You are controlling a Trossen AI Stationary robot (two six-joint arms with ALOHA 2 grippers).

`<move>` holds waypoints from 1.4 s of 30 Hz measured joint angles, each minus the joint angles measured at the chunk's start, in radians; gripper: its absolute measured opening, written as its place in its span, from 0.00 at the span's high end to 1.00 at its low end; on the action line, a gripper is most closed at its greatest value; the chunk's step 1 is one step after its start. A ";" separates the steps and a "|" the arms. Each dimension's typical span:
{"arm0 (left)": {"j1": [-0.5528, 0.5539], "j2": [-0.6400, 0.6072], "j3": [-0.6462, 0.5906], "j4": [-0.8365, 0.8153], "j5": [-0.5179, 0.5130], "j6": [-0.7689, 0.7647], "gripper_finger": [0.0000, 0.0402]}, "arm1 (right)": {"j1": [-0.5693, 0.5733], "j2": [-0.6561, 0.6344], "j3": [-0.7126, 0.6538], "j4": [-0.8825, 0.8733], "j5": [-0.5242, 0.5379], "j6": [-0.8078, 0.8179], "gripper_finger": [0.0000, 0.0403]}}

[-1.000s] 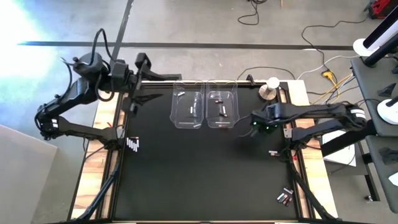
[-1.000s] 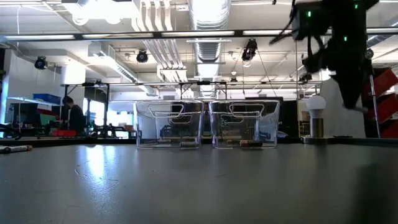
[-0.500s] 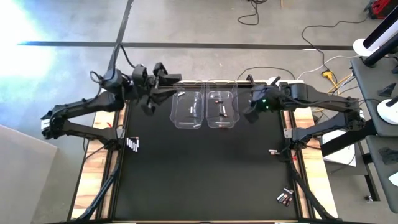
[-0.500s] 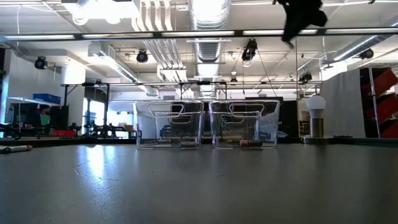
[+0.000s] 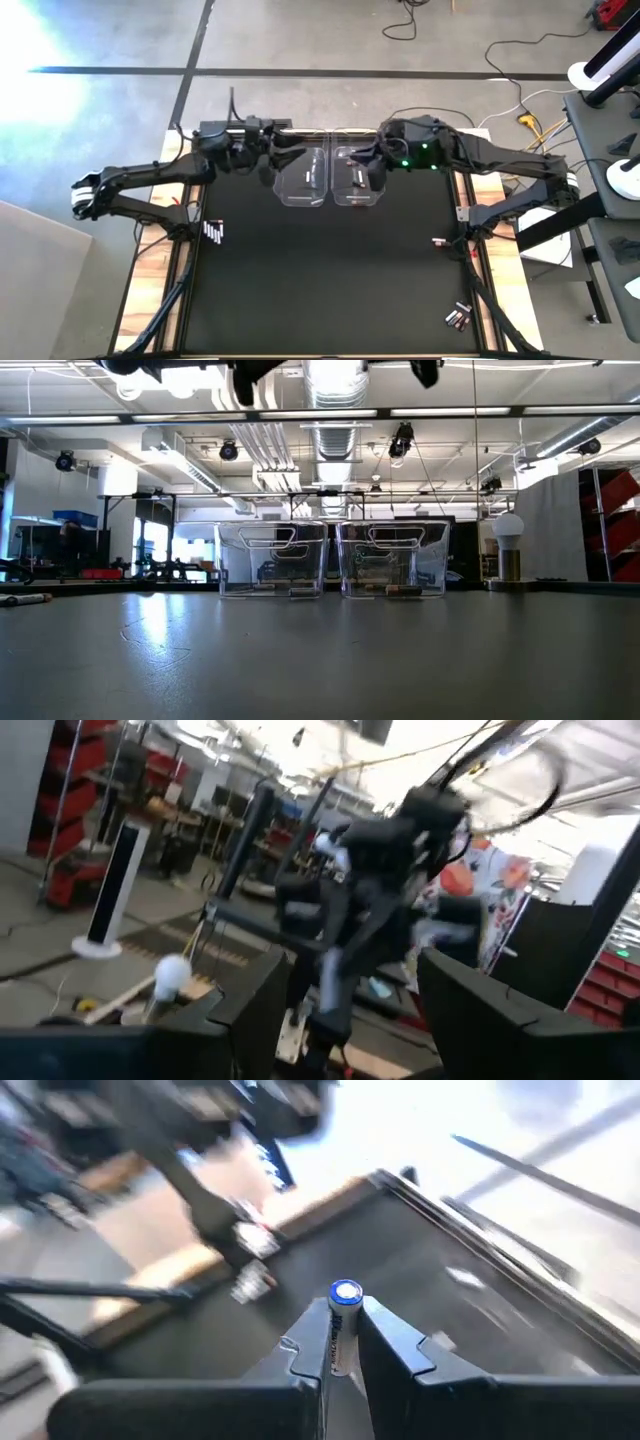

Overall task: Sort batteries
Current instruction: Put the white battery into the left transparent bin

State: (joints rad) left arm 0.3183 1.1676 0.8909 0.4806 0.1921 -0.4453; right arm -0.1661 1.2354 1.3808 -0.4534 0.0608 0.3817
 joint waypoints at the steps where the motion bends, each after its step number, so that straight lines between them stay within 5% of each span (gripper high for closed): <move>1: -0.001 0.010 -0.001 0.000 0.004 -0.003 0.49 | 0.000 0.013 0.001 0.041 -0.021 -0.003 0.92; 14: -0.003 0.109 -0.003 0.003 0.206 0.045 0.49 | 0.000 0.122 0.005 0.267 -0.124 -0.089 0.92; 27: -0.003 0.171 -0.003 0.066 0.157 0.015 0.50 | 0.000 0.166 0.006 0.287 -0.140 -0.095 0.92; 42: -0.003 0.209 -0.003 0.092 0.197 -0.017 0.91 | -0.001 0.181 0.005 0.305 -0.129 -0.085 0.92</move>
State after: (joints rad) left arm 0.3149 1.3762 0.8875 0.5729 0.3889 -0.4621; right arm -0.1673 1.4162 1.3861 -0.1486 -0.0685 0.2962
